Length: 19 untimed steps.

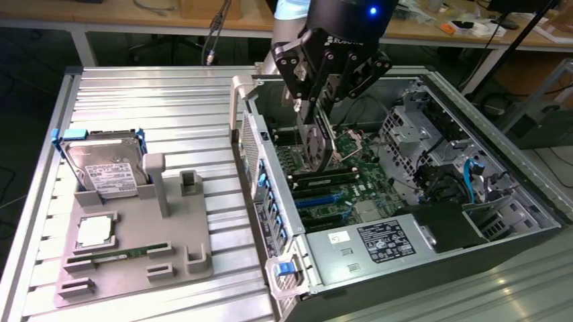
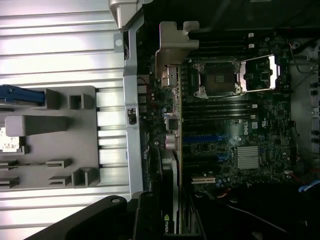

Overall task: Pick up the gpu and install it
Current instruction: 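Pick up the gpu and move the gpu toward the slot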

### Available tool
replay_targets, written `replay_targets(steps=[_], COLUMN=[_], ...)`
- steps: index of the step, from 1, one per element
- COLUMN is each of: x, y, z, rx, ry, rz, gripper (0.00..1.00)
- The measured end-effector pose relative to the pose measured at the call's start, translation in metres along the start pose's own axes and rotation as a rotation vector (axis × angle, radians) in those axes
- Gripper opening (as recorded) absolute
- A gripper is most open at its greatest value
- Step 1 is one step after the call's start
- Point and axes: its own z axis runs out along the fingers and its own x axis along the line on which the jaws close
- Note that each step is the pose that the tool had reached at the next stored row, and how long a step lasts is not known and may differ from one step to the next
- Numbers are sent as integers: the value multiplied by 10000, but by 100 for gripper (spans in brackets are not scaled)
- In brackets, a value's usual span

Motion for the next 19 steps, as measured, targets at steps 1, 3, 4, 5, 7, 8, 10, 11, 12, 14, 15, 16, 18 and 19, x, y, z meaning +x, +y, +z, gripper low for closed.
replay_targets(steps=[1, 3, 4, 5, 7, 8, 10, 11, 12, 14, 15, 16, 18, 19], x=[-13, -66, -83, -98, -128, -143, -172, -188, -202, -233, -250, -265, -298, -315], y=[1, 4, 5, 6, 7, 8, 10, 10, 11, 13, 14, 15, 16, 17], z=[0, 1, 1, 1, 2, 1, 2, 2, 2, 3, 3, 3, 3, 4], rx=[1, -1, 0, 0, -1, 0, 1, 0, 0, 0, -1, 0, 0, -1], ry=[0, 0, 0, 0, 0, 0, 0, 0, 0, 0, 0, 0, 0, 0], rz=[0, 0, 0, 0, 0, 0, 0, 0, 0, -1, -1, -1, 0, 0], gripper=[27, 27, 27, 27, 27, 27, 27, 27, 27, 27, 27, 27, 27, 27])
